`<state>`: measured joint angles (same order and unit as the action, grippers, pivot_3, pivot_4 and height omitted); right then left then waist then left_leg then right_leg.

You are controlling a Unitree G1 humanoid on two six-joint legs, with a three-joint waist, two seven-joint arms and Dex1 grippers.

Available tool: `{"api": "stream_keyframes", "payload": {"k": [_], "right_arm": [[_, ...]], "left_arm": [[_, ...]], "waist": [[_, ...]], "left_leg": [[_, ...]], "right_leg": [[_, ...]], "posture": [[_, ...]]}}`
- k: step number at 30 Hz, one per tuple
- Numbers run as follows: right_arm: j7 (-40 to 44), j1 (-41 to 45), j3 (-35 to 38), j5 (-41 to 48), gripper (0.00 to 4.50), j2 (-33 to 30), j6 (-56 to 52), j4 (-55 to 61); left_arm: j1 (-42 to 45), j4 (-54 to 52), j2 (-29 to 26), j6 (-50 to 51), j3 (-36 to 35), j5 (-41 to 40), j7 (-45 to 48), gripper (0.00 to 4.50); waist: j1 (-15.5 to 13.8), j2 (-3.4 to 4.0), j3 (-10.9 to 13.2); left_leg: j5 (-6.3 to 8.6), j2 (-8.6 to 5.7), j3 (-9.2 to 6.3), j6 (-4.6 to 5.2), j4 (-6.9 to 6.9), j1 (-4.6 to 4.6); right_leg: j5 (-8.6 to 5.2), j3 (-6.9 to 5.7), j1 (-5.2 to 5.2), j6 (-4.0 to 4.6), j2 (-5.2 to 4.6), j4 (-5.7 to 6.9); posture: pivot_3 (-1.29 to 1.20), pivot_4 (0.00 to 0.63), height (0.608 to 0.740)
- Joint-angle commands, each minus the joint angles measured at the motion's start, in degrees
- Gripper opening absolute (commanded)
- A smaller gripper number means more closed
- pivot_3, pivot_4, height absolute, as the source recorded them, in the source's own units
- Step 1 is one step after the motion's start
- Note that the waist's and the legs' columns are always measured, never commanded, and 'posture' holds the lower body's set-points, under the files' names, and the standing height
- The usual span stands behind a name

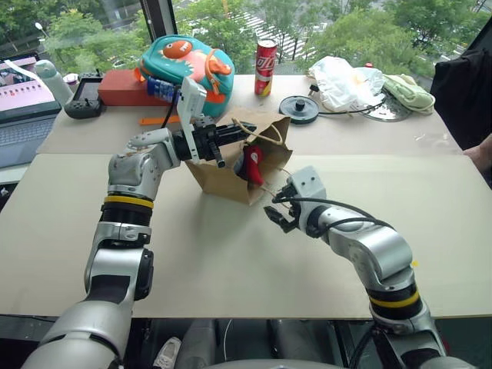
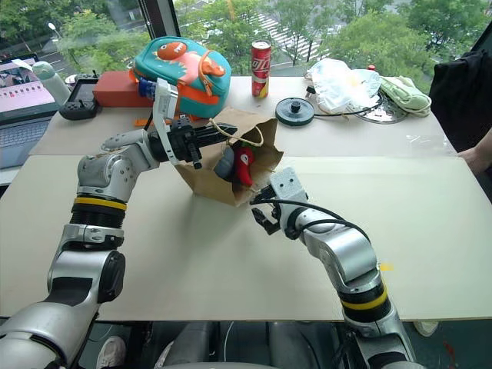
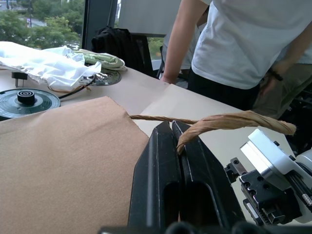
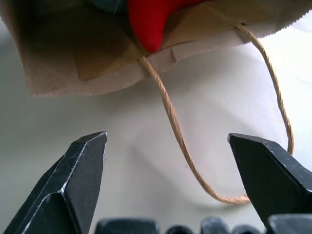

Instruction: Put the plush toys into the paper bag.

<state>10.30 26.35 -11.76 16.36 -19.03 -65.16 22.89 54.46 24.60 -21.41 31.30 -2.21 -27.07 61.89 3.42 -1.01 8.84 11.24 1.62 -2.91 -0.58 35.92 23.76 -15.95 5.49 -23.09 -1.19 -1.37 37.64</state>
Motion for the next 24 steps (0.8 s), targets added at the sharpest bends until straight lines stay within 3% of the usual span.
{"api": "stream_keyframes", "payload": {"k": [1, 3, 6, 16, 24], "right_arm": [[1.06, 1.63, -0.91, -1.69, 4.42, 1.3, 4.71, -3.02], [1.48, 1.91, -1.68, -2.84, 4.42, 1.74, 6.79, -5.72], [1.88, 2.05, -1.1, -3.18, 3.75, 4.04, 9.95, -9.76], [3.44, 0.73, -0.6, -4.42, 0.22, 4.57, 10.07, -9.42], [3.45, -0.21, 1.44, -3.81, 0.07, 3.96, 7.62, -5.04]], "left_arm": [[1.58, -1.46, -0.4, -0.57, -0.48, -0.2, 0.11, 0.0], [1.54, -1.56, -0.4, -0.55, -0.47, -0.22, 0.08, 0.0], [1.4, -1.82, -0.34, -0.46, -0.47, -0.29, 0.0, 0.0], [1.2, -2.15, -0.46, -0.45, -0.47, -0.3, 0.01, 0.0], [1.2, -2.25, -0.47, -0.33, -0.46, -0.44, 0.25, 0.0]], "waist": [[-0.04, 0.0, 0.0], [-0.04, 0.0, 0.0], [-0.06, 0.0, 0.0], [-0.12, 0.0, 0.0], [-0.17, 0.0, 0.0]], "left_leg": [[0.0, 0.0, 0.0, 0.0, 0.0, 0.0], [0.0, 0.0, 0.0, 0.0, 0.01, 0.01], [0.0, 0.0, 0.0, 0.0, 0.01, 0.0], [0.0, 0.0, -0.01, 0.0, 0.02, 0.0], [0.0, 0.0, -0.01, 0.0, 0.02, 0.0]], "right_leg": [[0.0, 0.0, 0.0, 0.0, 0.0, 0.0], [0.0, 0.0, 0.0, 0.0, -0.01, 0.0], [0.0, 0.0, 0.0, 0.0, -0.01, 0.02], [0.01, -0.01, 0.0, 0.01, -0.01, 0.08], [0.01, -0.01, 0.0, 0.01, -0.01, 0.08]], "posture": [[0.0, 0.15, 0.739], [0.0, 0.15, 0.739], [0.0, 0.15, 0.739], [0.0, 0.15, 0.739], [0.0, 0.15, 0.739]]}}
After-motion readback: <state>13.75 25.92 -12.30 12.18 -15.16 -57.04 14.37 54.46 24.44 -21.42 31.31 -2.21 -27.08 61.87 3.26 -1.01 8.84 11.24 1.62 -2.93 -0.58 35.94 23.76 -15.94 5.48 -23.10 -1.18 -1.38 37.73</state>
